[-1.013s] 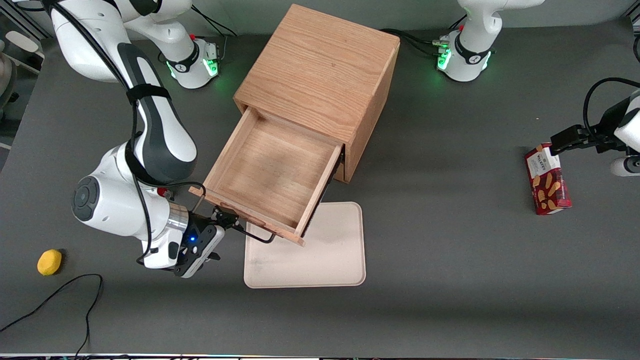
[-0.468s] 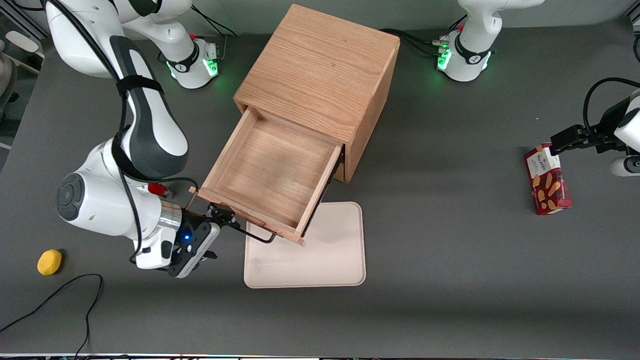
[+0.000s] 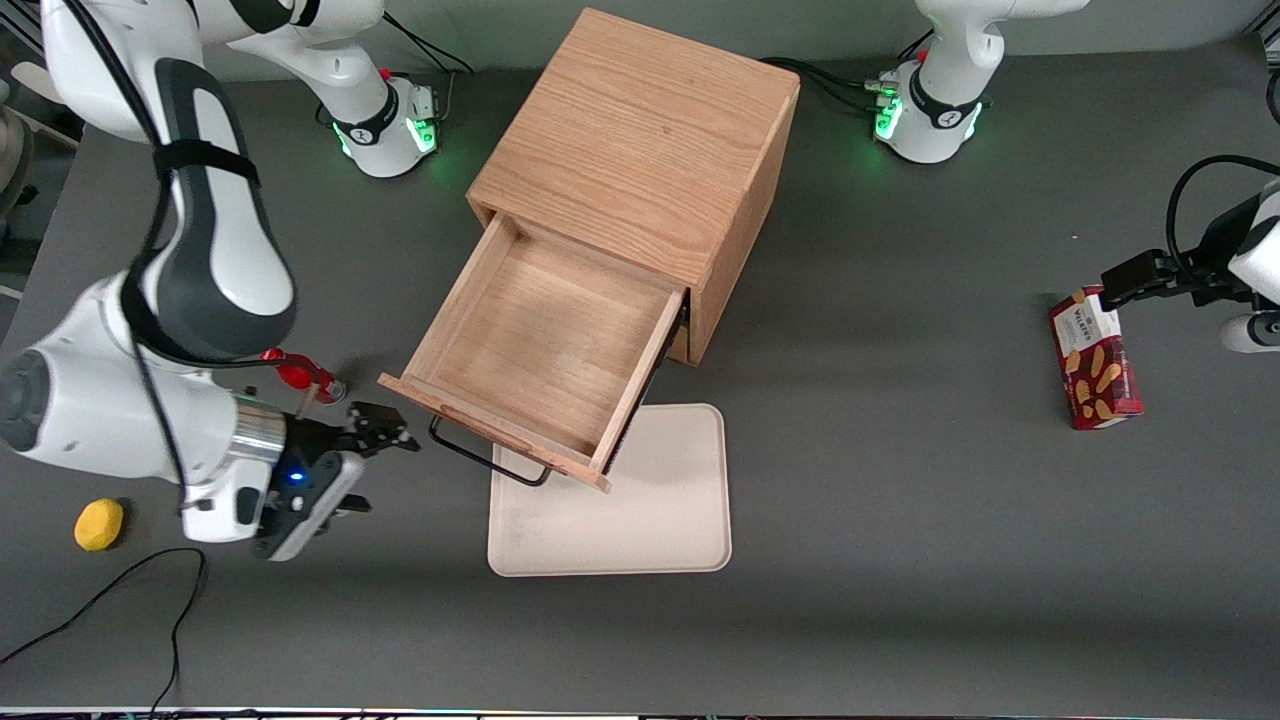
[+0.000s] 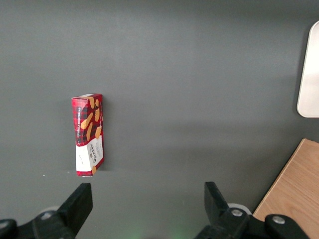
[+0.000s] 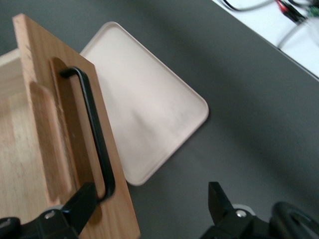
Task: Open upper drawer
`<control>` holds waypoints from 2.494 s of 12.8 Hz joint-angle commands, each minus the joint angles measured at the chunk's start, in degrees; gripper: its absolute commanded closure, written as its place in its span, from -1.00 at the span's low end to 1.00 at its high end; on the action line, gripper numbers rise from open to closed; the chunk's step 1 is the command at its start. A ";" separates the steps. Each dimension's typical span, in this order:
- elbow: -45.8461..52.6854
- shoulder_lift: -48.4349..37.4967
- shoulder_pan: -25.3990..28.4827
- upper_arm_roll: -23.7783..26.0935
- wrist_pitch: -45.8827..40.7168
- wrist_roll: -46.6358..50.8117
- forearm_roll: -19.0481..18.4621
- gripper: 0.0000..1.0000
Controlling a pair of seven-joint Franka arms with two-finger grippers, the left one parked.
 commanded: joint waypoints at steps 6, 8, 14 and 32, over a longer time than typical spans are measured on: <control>-17.78 -19.45 0.62 -5.55 -8.14 24.08 -15.38 -0.98; -22.89 -23.76 0.28 -6.16 -8.14 28.94 -17.59 -1.00; -30.29 -31.34 0.62 -10.38 -8.58 39.11 -17.50 -1.00; -21.96 -30.38 -11.42 2.01 -12.01 37.47 -16.98 -1.00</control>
